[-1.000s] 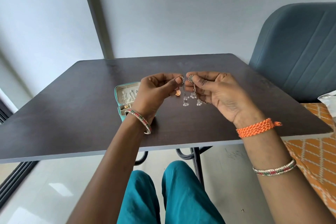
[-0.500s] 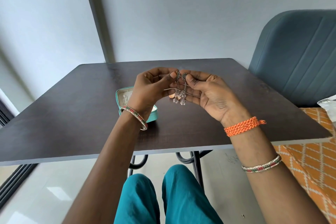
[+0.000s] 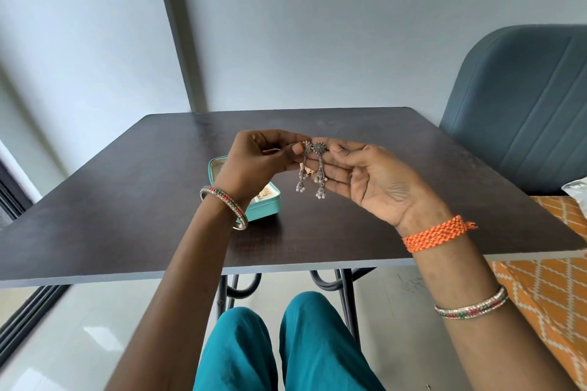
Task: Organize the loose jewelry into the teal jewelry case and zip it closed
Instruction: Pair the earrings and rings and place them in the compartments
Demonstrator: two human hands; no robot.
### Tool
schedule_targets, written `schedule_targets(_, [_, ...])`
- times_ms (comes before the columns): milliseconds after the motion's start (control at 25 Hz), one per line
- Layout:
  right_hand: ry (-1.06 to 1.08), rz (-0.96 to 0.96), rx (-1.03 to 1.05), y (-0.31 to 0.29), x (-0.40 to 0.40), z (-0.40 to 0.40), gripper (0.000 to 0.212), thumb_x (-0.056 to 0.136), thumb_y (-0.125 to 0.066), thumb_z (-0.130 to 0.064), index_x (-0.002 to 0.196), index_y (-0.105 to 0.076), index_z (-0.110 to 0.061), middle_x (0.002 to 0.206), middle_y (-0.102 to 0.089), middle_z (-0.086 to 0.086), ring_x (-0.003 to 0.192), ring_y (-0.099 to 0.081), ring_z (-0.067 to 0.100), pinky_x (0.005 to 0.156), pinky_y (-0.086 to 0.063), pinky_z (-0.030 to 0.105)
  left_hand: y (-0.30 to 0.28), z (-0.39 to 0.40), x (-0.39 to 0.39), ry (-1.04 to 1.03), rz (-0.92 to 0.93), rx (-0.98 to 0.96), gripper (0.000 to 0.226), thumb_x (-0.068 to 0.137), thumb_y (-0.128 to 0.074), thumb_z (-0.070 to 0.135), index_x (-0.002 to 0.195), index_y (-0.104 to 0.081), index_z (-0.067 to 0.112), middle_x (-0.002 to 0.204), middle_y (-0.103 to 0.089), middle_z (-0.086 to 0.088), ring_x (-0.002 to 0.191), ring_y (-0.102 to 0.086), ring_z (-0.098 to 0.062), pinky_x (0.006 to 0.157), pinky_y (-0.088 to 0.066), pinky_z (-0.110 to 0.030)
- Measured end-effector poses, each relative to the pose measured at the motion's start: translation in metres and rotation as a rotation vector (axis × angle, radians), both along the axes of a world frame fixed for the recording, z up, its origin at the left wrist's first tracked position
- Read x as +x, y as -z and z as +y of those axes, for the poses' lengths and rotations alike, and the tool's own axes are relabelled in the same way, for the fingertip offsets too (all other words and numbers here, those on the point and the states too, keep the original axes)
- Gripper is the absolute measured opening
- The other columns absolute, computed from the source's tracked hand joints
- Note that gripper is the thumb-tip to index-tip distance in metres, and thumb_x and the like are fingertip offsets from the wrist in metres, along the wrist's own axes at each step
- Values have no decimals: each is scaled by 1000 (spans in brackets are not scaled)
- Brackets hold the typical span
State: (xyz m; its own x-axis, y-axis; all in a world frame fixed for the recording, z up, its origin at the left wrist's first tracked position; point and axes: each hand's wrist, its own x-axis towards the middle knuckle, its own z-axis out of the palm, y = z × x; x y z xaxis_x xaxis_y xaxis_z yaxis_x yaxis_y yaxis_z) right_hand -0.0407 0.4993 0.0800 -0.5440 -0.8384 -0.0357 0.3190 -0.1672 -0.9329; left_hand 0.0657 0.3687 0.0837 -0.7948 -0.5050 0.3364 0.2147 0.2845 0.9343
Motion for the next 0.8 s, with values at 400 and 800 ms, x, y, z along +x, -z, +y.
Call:
schedule_targets(400, [-219, -126, -18, -14, 7, 18, 66, 92, -29, -52, 109, -67, -1, 112, -69, 16, 115, -61, 26, 111, -34, 44, -12, 12, 28, -10, 48, 183, 17, 68, -70, 13, 83, -69, 5, 66, -69, -1, 62, -64, -8, 64, -56, -18])
schedule_targets(800, [-212, -120, -45, -19, 7, 19, 94, 83, -16, -73, 106, -66, 3, 118, -65, 21, 119, -58, 30, 111, -31, 47, -13, 20, 31, 31, 84, 252, 19, 64, -69, 15, 81, -69, 7, 67, -71, 0, 60, -64, -7, 63, -54, -17])
